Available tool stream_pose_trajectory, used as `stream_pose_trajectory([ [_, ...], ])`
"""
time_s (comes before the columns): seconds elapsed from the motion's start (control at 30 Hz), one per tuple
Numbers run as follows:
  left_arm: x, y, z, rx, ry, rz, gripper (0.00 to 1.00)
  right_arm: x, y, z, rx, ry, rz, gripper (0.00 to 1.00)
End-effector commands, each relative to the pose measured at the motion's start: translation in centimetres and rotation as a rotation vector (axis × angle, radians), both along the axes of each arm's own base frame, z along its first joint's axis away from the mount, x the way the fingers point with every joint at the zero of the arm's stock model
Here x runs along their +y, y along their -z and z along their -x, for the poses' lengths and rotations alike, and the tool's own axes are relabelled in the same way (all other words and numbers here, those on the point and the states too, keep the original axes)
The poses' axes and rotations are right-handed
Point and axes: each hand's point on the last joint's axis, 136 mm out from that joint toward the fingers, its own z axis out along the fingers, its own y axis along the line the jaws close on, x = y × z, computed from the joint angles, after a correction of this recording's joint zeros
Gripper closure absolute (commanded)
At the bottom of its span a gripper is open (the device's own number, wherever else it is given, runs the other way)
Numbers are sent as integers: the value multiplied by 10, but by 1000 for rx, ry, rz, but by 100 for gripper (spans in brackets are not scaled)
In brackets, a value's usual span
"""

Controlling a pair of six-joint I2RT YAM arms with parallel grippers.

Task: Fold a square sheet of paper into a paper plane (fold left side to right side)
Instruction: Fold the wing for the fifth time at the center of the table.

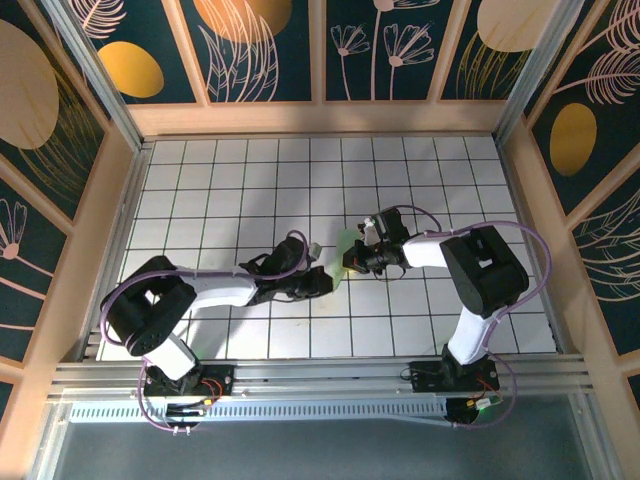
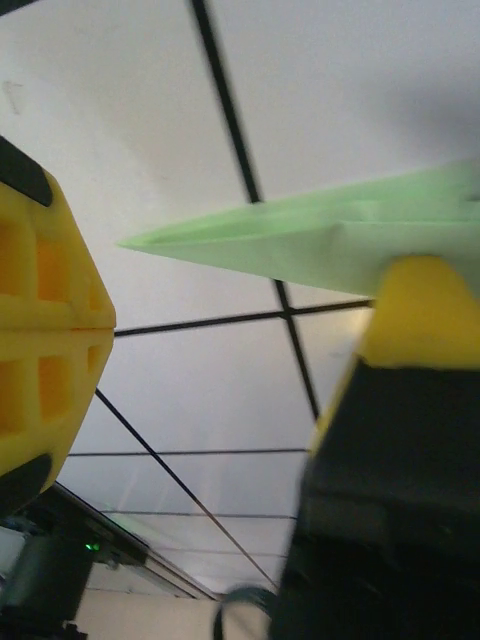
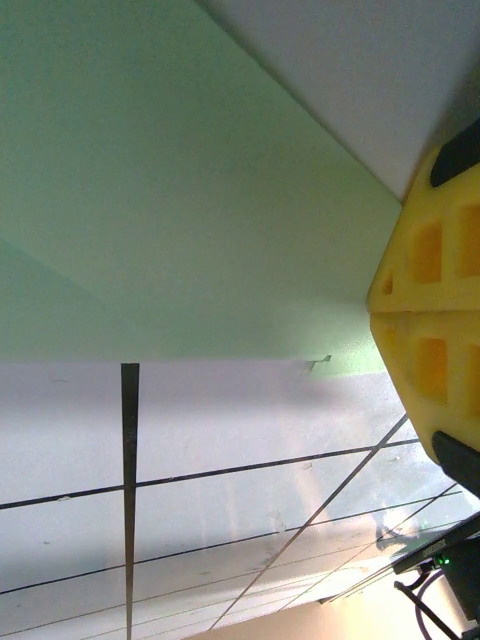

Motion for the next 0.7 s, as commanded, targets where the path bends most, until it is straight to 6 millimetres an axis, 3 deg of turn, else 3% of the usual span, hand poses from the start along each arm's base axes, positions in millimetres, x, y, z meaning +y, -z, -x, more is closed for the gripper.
stream_pose_trajectory([
  [0.0, -6, -5, -14, -11, 21, 7, 100, -42, 63, 32, 139, 38, 261, 100],
  [0.2, -22, 15, -23, 14, 64, -12, 100, -40, 63, 33, 142, 36, 257, 100],
  [0.47, -9, 48, -21, 48, 46, -105, 100, -37, 58, 31, 134, 32, 241, 100],
  [0.67, 2, 66, -14, 74, 40, -169, 100, -21, 28, 11, 77, 28, 167, 100],
])
